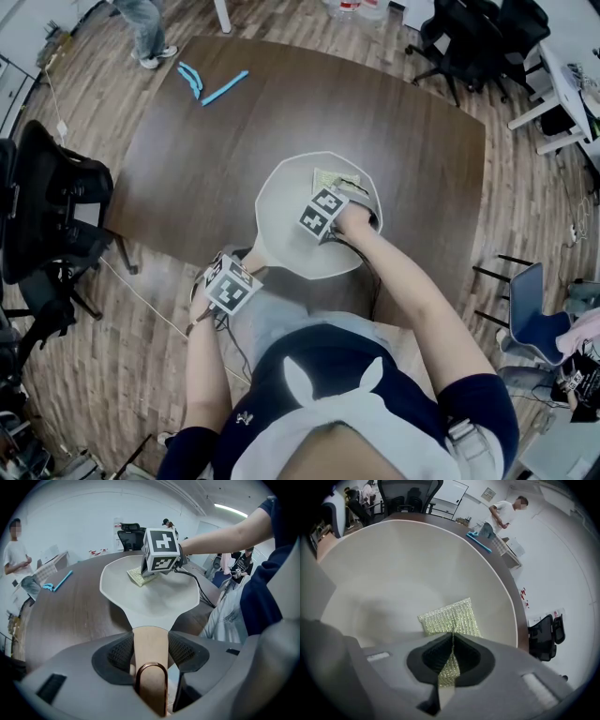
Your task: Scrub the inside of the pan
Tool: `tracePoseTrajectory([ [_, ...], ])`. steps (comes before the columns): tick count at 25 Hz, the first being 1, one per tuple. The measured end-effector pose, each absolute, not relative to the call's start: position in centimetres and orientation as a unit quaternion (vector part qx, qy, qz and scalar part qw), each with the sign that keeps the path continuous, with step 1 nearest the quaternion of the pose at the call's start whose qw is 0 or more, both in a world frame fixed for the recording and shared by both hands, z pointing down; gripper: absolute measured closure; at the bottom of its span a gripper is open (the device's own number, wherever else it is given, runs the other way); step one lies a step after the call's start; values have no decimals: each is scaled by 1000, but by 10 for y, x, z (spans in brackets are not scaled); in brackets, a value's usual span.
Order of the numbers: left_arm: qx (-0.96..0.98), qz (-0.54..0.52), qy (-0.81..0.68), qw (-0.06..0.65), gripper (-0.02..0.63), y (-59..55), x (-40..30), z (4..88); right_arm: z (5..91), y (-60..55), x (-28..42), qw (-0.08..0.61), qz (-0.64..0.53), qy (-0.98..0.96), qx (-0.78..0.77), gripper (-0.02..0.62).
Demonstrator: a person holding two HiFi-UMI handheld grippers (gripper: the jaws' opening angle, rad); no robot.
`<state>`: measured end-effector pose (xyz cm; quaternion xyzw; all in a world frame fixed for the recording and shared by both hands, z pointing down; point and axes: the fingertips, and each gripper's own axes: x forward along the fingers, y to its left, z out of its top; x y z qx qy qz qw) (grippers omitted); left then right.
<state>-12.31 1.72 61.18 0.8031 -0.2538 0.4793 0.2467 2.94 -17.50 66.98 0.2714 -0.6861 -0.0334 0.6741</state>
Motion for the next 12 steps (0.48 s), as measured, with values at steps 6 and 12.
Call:
tracePoseTrajectory([
  [6,806,477,-254,241,380,16,-121,612,674,-166,42,708,-16,-661,247,584],
  [12,807,477,-256,236,380,17,-122,616,680,-154,50,736,9,-640,220,585],
])
